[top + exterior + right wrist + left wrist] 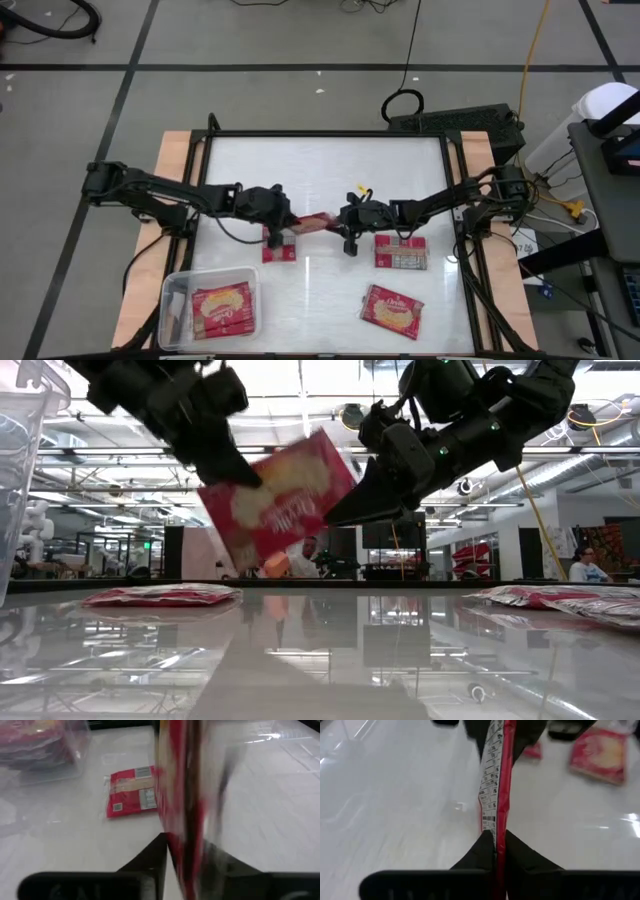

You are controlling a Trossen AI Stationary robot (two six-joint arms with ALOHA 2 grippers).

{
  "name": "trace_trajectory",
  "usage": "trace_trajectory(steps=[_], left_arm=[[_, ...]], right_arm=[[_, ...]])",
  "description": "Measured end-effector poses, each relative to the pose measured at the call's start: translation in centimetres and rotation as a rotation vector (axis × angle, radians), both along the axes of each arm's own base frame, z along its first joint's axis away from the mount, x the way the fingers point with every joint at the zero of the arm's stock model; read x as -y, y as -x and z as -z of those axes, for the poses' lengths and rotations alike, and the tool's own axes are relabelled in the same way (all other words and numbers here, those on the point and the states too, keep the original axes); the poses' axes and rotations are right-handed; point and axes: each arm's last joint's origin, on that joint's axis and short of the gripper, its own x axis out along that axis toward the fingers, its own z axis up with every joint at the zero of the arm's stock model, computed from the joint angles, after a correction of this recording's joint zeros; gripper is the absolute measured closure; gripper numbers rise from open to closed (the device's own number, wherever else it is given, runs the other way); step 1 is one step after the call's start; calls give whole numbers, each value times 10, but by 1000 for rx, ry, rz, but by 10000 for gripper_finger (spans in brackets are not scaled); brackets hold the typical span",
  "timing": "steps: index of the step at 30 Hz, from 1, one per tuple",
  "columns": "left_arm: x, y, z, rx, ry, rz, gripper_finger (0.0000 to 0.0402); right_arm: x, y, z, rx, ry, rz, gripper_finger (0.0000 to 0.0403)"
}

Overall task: Sort popcorn bags into baskets
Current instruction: Put the popcorn bag into the transparent bin

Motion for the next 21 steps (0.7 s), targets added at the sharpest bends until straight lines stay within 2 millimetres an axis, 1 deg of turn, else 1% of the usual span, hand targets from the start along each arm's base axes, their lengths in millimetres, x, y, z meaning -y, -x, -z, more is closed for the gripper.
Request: trace_trajectory(steps=[5,10,11,16,18,21], left_arm=[[5,20,-27,-14,49,3,383],[17,44,-50,-88,103,10,380],[20,48,-56,-91,114,16,382],[38,70,-94,-105,188,47,386],[45,81,-114,-84,216,80,386],[54,98,-140,-94,255,126,383]], right_arm=[[-4,3,-1,-20,-5,48,276],[-9,10,-16,-12,-44,49,235],[-11,13,-19,-11,-48,44,230],[-23,24,-18,-19,-87,22,223],[-30,24,-19,9,-110,15,224],[-41,30,-13,1,-115,39,226]])
